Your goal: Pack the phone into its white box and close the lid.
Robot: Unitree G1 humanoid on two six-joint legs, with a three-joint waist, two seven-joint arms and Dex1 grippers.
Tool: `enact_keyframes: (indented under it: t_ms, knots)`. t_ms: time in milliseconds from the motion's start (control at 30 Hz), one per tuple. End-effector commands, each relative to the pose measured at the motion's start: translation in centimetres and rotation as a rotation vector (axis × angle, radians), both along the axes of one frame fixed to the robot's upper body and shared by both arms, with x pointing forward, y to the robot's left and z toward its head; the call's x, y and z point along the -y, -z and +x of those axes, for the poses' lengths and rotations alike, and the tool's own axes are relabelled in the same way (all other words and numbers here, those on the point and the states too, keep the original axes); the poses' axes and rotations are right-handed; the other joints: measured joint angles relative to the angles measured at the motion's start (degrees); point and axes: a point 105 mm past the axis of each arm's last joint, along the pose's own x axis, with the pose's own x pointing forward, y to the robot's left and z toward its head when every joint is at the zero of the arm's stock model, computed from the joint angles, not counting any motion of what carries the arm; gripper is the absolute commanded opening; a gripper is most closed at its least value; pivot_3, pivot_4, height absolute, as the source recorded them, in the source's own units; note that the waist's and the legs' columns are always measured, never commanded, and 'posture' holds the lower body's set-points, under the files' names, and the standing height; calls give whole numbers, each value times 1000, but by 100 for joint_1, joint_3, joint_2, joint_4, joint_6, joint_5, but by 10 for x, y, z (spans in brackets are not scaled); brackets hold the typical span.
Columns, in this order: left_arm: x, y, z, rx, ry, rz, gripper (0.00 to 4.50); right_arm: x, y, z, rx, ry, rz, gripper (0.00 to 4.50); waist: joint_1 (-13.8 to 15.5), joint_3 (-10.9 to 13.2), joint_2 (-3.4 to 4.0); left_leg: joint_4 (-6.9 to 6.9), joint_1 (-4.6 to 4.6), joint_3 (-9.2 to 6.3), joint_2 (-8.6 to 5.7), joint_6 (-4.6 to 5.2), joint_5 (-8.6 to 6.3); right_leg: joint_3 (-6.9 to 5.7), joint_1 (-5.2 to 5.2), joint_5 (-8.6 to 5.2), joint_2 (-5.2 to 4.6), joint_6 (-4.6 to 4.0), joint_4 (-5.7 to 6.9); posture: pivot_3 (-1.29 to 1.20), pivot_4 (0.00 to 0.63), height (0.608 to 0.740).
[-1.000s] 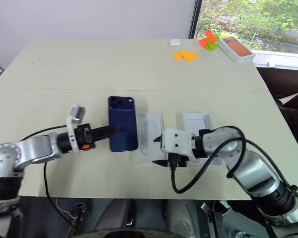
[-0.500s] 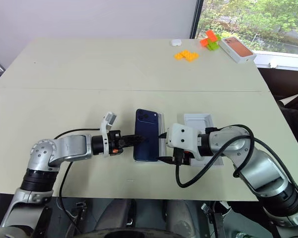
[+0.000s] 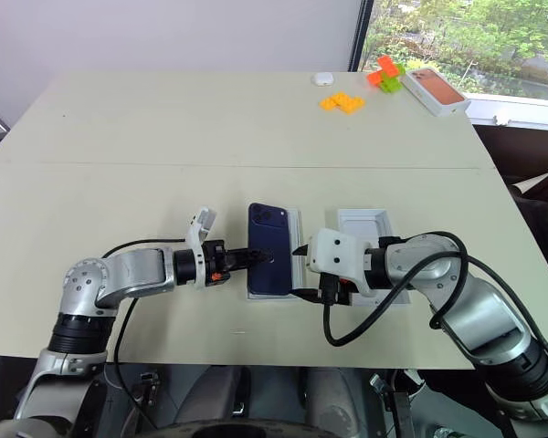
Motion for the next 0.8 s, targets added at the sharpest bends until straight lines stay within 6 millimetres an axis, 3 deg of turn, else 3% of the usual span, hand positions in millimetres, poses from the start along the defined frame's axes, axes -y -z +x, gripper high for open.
enact_keyframes:
  t_ms: [33, 600, 633, 800]
  knots:
    - [4, -12, 1, 36, 17, -34, 0, -2, -7, -3, 50, -21, -7, 3304, 0, 0, 0, 0, 0, 0, 0, 0, 0, 0, 0, 0, 0, 0, 0, 0, 150, 740]
    - [7, -10, 0, 20, 34, -45, 0, 5, -7, 2, 57, 27, -22, 3304, 0, 0, 0, 2, 1, 0, -1, -1, 1, 0, 1, 1, 1, -1, 1, 0, 150, 740]
    - [7, -10, 0, 21, 35, -45, 958, 5, -7, 2, 57, 27, -22, 3381, 1, 0, 0, 2, 0, 0, -1, -2, 1, 0, 1, 1, 1, -1, 1, 0, 150, 740]
    - [3, -14, 0, 43, 32, -52, 3215, 5, -7, 2, 56, 25, -21, 3381, 1, -1, -1, 2, 3, 0, -1, -2, 2, 0, 4, 1, 1, -1, 1, 0, 150, 740]
